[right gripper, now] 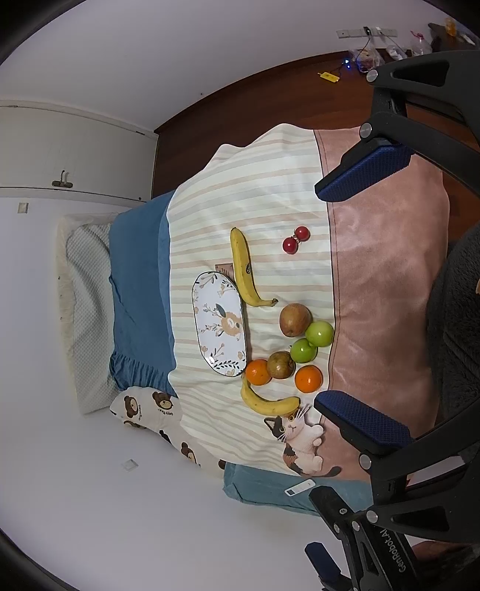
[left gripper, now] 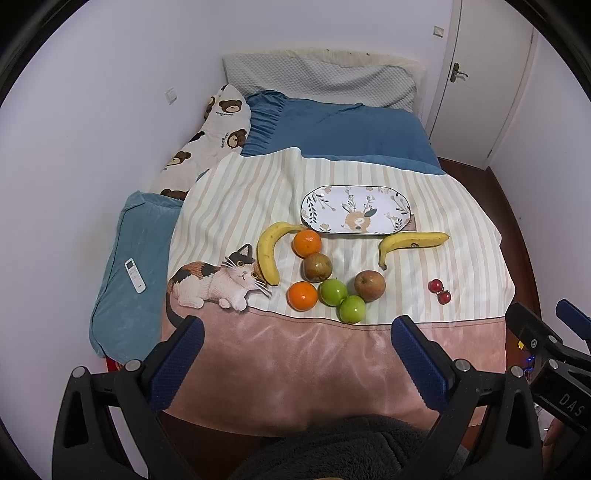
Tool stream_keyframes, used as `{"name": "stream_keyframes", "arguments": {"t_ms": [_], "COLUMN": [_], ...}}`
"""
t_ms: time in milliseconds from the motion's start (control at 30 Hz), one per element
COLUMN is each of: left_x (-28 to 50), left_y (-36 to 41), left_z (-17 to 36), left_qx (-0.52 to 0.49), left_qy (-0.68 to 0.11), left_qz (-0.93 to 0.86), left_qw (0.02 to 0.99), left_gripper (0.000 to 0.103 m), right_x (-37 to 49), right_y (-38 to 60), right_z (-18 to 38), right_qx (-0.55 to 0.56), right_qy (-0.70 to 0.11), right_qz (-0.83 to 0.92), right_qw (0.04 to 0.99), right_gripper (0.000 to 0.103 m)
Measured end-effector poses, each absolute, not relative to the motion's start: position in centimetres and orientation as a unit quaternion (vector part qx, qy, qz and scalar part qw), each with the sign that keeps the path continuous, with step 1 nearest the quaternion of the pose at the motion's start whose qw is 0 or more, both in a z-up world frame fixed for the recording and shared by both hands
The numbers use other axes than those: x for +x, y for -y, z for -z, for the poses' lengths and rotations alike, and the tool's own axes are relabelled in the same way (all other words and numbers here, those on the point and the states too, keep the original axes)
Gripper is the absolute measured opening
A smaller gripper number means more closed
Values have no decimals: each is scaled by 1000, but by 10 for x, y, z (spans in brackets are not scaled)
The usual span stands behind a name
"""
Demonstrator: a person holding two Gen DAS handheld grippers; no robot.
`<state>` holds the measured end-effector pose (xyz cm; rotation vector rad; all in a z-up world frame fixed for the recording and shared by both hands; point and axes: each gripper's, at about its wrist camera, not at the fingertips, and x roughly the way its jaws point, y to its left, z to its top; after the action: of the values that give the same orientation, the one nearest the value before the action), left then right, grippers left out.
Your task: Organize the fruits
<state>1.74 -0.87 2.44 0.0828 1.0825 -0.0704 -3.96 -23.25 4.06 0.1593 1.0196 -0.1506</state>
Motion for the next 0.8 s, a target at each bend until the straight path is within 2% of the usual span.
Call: {"name": "stream_keyframes", "arguments": {"t_ms": [167, 333, 667, 800], "left_x": [16, 46, 152, 182], "left_y": [5, -5, -37, -34], "left_z": [-24, -6, 81, 123], "left_qx": [39, 55, 33, 25], "left_qy": [-509, -503, -567, -603], "left_qz": [23, -19, -68, -66], "left_qw": [859, 863, 820, 794], "left_gripper": [103, 103, 103, 103], "right_x": [-35, -15, 73, 114], "right_y": [235, 253, 295, 316], "right_z": [-33, -6, 99, 151], "right_qx": [93, 141, 268, 329], "right_qy": [-491, -495, -523, -532], "right_qz": [66, 63, 54, 71], "right_qw": [864, 855, 807, 777], "right_gripper": [103, 103, 103, 99]}}
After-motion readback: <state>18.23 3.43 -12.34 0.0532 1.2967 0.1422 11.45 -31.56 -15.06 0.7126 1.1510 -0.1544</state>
